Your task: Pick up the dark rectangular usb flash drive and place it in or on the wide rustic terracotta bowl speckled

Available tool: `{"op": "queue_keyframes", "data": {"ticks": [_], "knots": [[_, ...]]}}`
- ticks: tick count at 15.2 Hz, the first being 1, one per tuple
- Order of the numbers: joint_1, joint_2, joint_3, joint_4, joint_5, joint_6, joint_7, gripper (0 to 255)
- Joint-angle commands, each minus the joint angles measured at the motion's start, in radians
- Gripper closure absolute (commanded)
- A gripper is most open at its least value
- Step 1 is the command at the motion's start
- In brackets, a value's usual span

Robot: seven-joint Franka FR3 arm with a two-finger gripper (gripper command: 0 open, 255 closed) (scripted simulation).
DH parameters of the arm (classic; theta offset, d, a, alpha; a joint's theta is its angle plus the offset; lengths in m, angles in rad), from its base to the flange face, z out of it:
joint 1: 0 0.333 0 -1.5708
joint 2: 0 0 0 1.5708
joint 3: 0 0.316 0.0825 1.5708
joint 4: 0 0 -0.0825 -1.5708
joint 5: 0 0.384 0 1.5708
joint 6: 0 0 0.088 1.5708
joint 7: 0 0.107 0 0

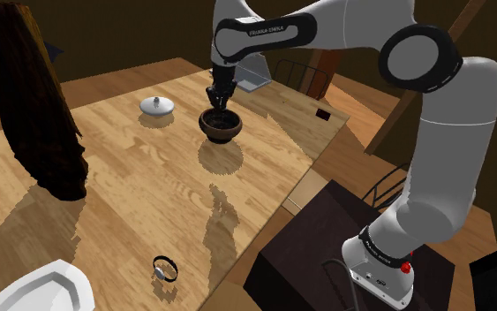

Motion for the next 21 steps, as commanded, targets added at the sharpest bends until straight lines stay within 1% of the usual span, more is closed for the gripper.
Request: {"op": "queue_keyframes", "data": {"ticks": [1,2,17,21], "knots": [[-0.026,0.029,-0.013,0.045,0.000,-0.016,-0.043,255],[-0.042,0.058,-0.022,0.095,-0.001,-0.034,-0.073,255],[-0.041,0.126,-0.033,-0.004,-0.021,0.130,-0.059,255],[-0.041,0.130,-0.034,-0.006,-0.022,0.136,-0.058,255]]}}
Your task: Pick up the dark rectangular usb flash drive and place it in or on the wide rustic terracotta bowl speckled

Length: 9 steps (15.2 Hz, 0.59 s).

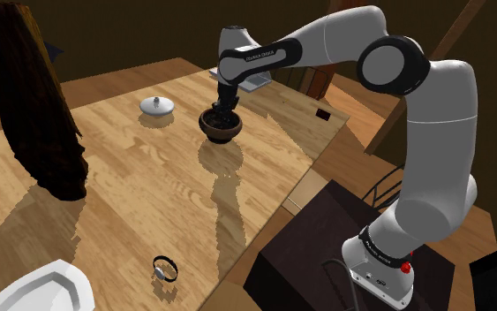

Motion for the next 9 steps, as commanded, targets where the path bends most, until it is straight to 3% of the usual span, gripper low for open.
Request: {"op": "queue_keyframes", "data": {"ticks": [1,5,6,9], "knots": [[0.000,0.000,0.000,0.000,0.000,0.001,0.000,255],[0.000,0.000,0.000,0.000,0.000,0.001,0.000,255],[0.000,0.000,0.000,0.000,0.000,0.001,0.000,0],[0.000,0.000,0.000,0.000,0.000,0.001,0.000,0]]}}
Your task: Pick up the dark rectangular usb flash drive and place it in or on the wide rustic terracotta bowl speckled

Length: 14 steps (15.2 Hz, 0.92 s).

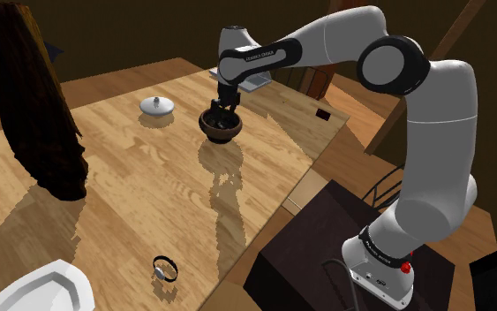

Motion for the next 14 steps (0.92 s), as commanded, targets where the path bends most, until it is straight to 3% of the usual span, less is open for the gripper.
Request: {"op": "queue_keyframes", "data": {"ticks": [1,6,14], "knots": [[0.000,0.000,0.000,0.000,0.000,0.000,0.000,0],[-0.002,-0.050,0.009,0.051,0.014,-0.100,-0.009,0],[-0.002,-0.050,0.009,0.051,0.014,-0.100,-0.009,0]]}}
